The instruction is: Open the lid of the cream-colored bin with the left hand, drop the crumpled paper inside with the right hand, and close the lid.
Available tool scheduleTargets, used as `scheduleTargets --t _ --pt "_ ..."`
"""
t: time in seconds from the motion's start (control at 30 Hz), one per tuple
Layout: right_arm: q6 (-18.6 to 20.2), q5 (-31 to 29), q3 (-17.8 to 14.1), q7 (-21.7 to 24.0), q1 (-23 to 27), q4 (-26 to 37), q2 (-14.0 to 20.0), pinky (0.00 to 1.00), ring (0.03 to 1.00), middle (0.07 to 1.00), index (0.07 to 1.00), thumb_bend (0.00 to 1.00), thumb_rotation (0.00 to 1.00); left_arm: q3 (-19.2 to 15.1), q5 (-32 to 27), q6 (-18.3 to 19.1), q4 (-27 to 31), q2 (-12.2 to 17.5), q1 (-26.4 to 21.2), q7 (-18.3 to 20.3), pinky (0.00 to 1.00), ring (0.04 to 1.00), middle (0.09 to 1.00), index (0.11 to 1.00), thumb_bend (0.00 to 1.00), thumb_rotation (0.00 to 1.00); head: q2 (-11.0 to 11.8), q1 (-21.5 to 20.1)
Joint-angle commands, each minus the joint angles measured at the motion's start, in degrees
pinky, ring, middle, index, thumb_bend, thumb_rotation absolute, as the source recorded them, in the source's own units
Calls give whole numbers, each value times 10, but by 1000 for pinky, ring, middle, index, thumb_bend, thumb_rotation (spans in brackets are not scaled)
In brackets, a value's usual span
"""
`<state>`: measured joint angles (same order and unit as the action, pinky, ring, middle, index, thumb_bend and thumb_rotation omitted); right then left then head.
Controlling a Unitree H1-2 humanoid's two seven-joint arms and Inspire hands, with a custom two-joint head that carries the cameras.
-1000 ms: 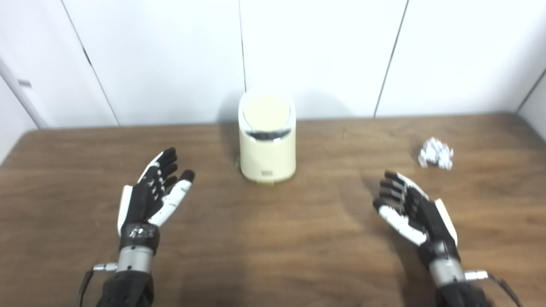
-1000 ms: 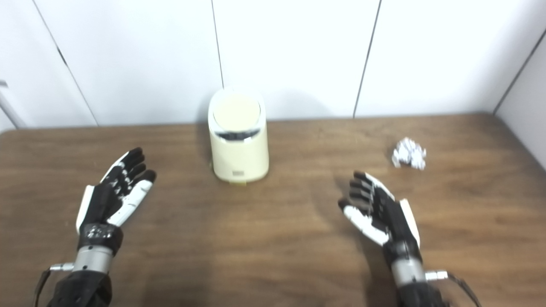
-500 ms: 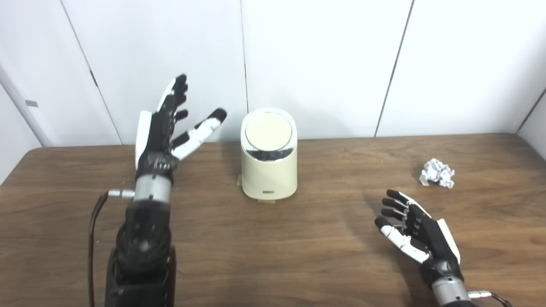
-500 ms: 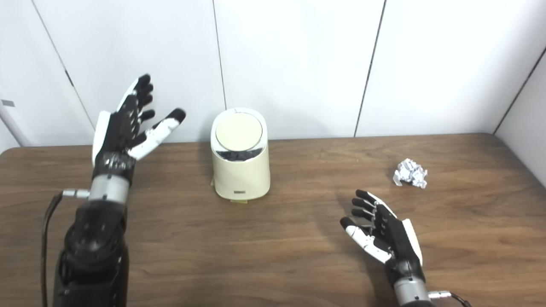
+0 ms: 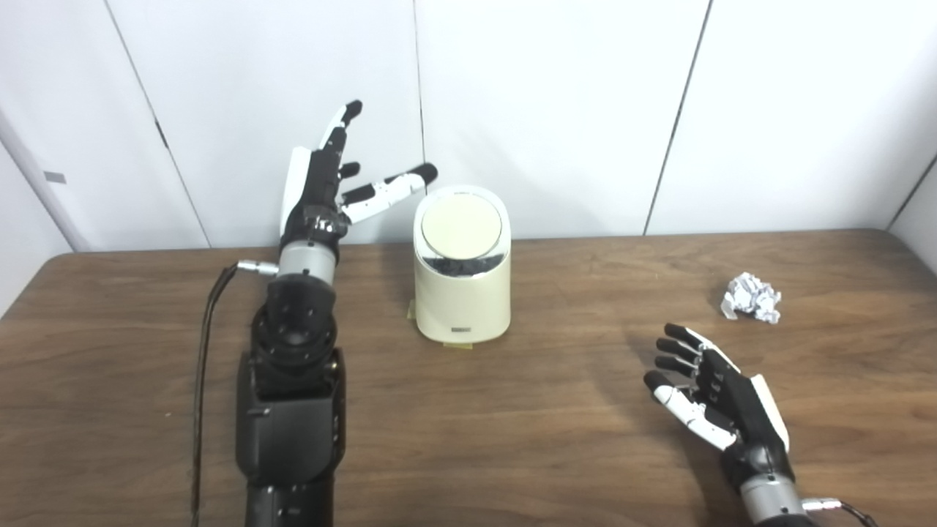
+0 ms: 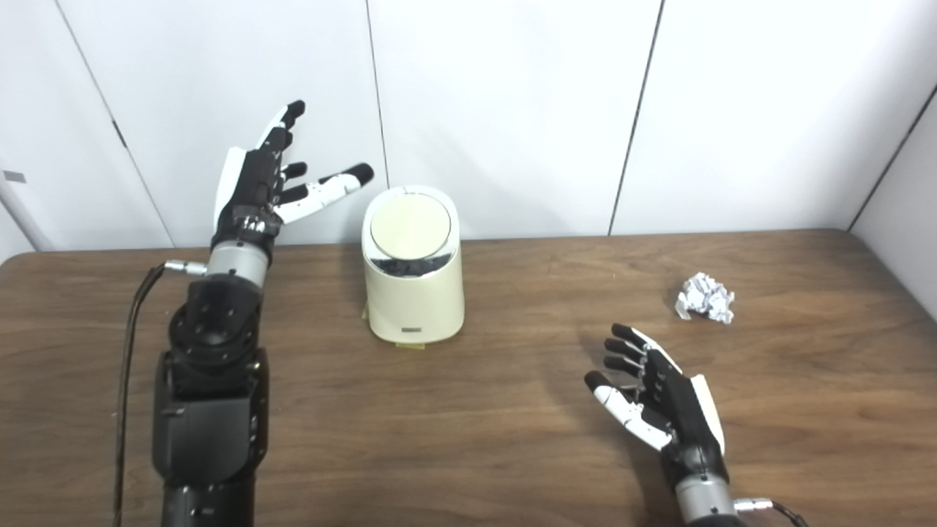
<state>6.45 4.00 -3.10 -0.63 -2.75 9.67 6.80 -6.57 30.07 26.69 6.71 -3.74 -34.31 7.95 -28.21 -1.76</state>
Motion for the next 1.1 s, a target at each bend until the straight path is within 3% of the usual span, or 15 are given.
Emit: scheduleTargets --t 0.0,0.37,0.73,1.07 --pt "0 2 1 2 8 -5 2 662 762 793 817 389 334 11 18 2 -7 3 -39 -19 857 1000 1000 1000 945 266 1 0" --pt "-1 6 3 -1 7 -5 0 666 769 797 816 380 323 69 39 0 -63 23 -43 -66 779 990 1000 1000 984 235 4 -3" --pt "-3 2 3 0 7 -6 1 664 766 797 818 387 327 99 51 2 -84 40 -34 -68 968 1000 1000 1000 1000 211 2 -4" --pt "-3 4 4 -2 6 -5 0 653 762 794 817 385 316 111 53 1 -106 52 -33 -83 985 1000 1000 1000 1000 147 1 -4"
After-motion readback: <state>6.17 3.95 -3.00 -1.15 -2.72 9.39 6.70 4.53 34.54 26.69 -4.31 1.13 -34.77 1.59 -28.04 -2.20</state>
